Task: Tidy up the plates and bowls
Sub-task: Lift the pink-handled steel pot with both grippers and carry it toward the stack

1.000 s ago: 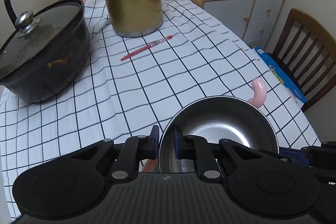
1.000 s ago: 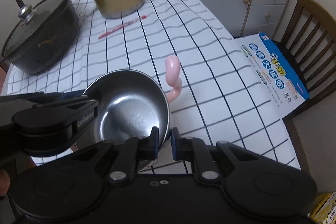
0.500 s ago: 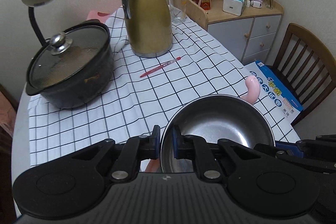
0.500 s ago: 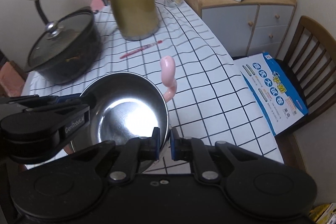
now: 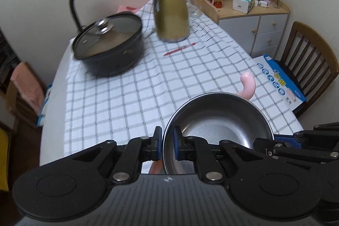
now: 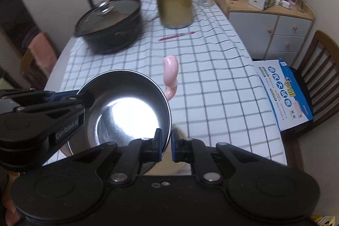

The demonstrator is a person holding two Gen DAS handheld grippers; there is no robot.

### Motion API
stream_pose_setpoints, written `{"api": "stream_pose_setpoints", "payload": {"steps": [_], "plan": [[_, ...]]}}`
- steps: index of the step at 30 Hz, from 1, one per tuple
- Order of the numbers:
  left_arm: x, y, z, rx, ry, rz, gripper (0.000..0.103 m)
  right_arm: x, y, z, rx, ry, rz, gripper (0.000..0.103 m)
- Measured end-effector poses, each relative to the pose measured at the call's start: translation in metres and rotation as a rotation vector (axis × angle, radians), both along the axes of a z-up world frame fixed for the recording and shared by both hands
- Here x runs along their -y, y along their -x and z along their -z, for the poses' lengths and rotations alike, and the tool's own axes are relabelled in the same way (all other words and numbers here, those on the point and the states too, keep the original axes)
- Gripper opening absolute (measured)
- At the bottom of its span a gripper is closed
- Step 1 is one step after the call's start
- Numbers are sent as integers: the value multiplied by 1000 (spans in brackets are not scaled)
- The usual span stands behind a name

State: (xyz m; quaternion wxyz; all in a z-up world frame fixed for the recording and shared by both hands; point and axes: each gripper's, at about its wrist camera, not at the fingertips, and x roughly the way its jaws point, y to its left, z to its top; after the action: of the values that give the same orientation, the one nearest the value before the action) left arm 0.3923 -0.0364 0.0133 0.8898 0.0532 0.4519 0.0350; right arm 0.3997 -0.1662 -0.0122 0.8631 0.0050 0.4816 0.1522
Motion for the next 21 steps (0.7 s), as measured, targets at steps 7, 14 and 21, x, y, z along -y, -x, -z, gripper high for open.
{"api": "stream_pose_setpoints", "payload": {"steps": [7,14,21], "plan": [[-7,73,-2,-4,-13,-61,10,-8,56,-2,-14,3,-100,9],[-23,135,8,-47,0,-137,10,-24,111,4,-30,9,-201,9],[-38,190,21,-62,2,-204,10,-42,156,21,-67,16,-286,9]]}}
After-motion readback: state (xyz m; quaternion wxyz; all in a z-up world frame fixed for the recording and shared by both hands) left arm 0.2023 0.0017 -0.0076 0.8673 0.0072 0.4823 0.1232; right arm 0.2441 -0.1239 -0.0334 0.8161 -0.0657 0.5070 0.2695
